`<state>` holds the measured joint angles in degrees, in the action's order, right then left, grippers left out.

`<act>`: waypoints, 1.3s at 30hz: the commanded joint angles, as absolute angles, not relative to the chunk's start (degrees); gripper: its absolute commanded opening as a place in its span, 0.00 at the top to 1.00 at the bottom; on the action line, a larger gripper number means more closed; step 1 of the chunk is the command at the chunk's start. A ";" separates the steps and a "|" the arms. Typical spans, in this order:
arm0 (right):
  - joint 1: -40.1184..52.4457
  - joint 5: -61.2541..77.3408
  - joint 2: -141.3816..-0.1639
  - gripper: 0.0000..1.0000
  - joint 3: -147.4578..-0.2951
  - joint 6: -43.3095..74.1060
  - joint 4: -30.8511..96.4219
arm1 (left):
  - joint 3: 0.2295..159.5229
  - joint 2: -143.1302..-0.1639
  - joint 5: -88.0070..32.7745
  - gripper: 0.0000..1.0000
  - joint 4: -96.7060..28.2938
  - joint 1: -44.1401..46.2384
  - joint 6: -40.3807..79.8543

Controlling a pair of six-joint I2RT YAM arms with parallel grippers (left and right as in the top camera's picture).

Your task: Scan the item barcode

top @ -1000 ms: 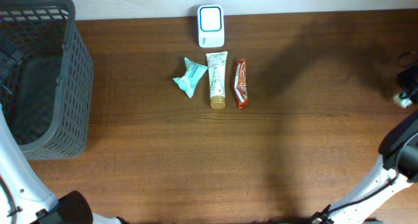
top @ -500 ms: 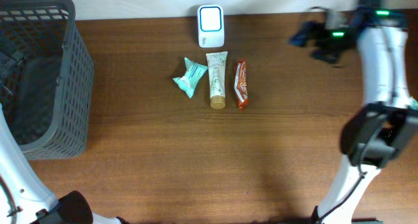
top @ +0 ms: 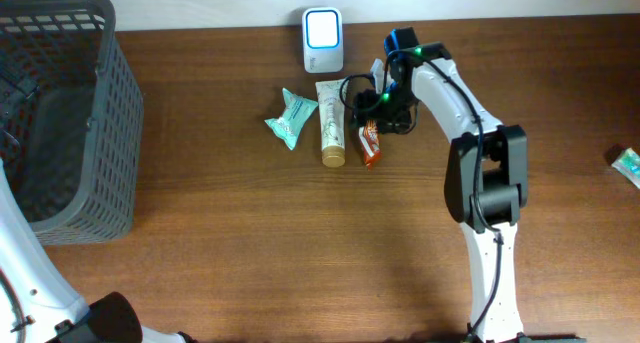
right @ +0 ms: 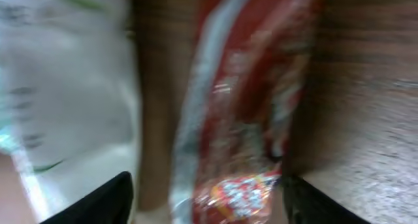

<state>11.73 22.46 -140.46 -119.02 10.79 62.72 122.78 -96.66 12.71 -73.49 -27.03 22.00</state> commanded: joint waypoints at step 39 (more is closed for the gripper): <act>-2.00 9.13 -140.53 0.05 -149.84 -4.01 97.34 | 122.93 -96.62 13.32 0.01 -73.43 -27.29 21.10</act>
<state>1.45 2.20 -140.07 -155.50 3.88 96.90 122.78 -96.66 12.73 -73.52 -27.03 22.00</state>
